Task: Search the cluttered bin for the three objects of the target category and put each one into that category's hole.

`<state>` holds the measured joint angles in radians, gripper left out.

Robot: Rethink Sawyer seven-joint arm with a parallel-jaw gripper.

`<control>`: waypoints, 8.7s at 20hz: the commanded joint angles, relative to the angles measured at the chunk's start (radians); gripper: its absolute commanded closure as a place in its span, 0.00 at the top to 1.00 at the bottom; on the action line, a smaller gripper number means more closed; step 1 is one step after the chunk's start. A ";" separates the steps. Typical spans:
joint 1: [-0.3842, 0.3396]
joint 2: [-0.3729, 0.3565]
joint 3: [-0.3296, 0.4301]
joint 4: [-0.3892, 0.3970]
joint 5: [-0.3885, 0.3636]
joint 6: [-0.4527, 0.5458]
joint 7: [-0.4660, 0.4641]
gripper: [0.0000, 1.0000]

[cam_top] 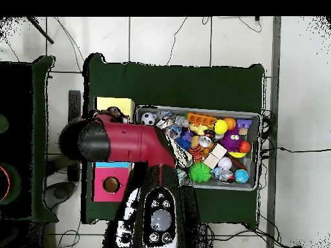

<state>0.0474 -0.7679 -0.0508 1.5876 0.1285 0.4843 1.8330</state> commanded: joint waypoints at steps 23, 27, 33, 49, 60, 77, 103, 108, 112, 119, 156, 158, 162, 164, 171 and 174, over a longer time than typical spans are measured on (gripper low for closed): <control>-0.398 -0.167 0.258 0.294 -0.164 -0.024 -0.127 1.00; -0.403 -0.170 0.267 0.299 -0.190 -0.032 -0.097 1.00; -0.402 -0.140 0.274 0.270 -0.225 -0.010 -0.070 1.00; -0.487 0.001 0.391 0.186 -0.317 -0.056 -0.093 1.00; -0.526 0.035 0.438 0.154 -0.371 -0.045 -0.084 1.00; -0.496 0.037 0.397 0.236 -0.403 -0.095 0.011 1.00; -0.474 -0.077 0.294 0.380 -0.395 -0.065 0.030 1.00; -0.511 -0.130 0.295 0.443 -0.401 -0.060 0.008 1.00; -0.512 -0.107 0.286 0.456 -0.420 -0.098 0.025 1.00; -0.463 -0.042 0.254 0.452 -0.438 -0.182 0.092 1.00; -0.354 0.091 0.203 0.400 -0.368 -0.303 0.149 1.00; -0.350 0.114 0.201 0.378 -0.370 -0.311 0.147 1.00; -0.344 0.170 0.190 0.329 -0.377 -0.338 0.140 1.00; -0.345 0.191 0.190 0.315 -0.378 -0.350 0.138 1.00; -0.341 0.218 0.191 0.299 -0.369 -0.364 0.134 1.00; -0.336 0.215 0.188 0.302 -0.364 -0.363 0.137 1.00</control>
<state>-0.2934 -0.5913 0.1279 1.9989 -0.2594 0.1836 1.8330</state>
